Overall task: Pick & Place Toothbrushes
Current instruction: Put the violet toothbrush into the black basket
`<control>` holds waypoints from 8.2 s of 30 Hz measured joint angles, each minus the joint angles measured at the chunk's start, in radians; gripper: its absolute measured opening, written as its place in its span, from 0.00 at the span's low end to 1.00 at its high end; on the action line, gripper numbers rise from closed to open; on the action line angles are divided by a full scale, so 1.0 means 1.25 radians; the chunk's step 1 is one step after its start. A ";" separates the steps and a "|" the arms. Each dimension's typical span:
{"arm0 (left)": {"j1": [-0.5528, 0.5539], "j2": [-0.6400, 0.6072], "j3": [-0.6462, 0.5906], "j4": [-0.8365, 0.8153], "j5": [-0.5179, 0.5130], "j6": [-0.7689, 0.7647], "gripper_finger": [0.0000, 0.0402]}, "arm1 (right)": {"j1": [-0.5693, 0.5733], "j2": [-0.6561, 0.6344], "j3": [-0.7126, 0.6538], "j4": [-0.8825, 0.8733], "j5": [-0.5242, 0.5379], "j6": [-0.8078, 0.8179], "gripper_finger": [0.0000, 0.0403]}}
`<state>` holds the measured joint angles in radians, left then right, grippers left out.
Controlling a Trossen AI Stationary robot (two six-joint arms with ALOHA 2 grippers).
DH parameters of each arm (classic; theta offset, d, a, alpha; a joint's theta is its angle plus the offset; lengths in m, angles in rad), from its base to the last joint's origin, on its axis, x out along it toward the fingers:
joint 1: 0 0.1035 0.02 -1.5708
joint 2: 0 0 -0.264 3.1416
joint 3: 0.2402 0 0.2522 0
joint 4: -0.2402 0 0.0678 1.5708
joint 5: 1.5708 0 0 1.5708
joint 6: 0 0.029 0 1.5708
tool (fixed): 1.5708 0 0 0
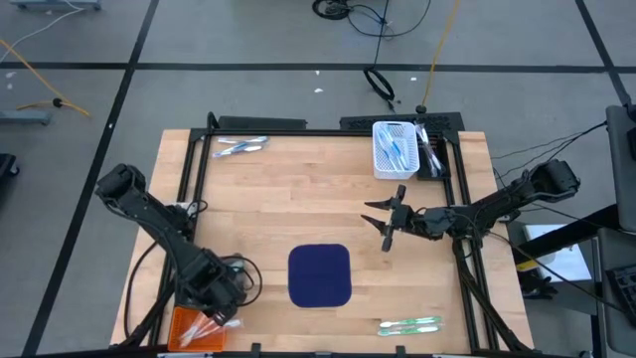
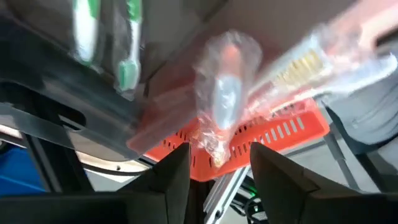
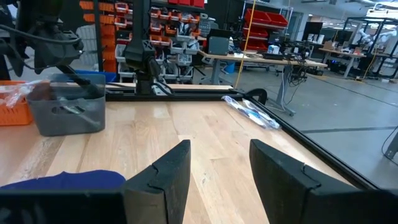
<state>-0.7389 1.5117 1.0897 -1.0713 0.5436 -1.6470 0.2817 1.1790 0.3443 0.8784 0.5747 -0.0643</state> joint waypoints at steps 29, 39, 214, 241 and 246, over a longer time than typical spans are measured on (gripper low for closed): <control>0.563 -0.179 0.000 -0.299 -0.565 0.546 0.23 | 0.000 0.000 0.000 0.000 0.000 0.000 0.39; 0.975 -0.174 0.000 -0.129 -0.596 0.924 0.23 | 0.001 0.000 0.000 -0.001 -0.003 0.000 0.39; 1.344 0.173 -0.023 0.176 -0.598 1.311 0.44 | -0.050 0.000 0.000 -0.052 -0.003 0.063 0.38; 1.324 0.215 -0.015 0.105 -0.603 1.306 0.00 | -0.052 0.000 0.000 -0.054 -0.003 0.063 0.39; 1.293 0.148 -0.015 0.108 -0.600 1.301 0.00 | -0.051 0.000 0.000 -0.054 -0.003 0.063 0.39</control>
<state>0.8777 1.6967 1.0706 -0.9363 -0.2058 -0.0212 0.2176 1.1786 0.3443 0.8108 0.5709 0.0147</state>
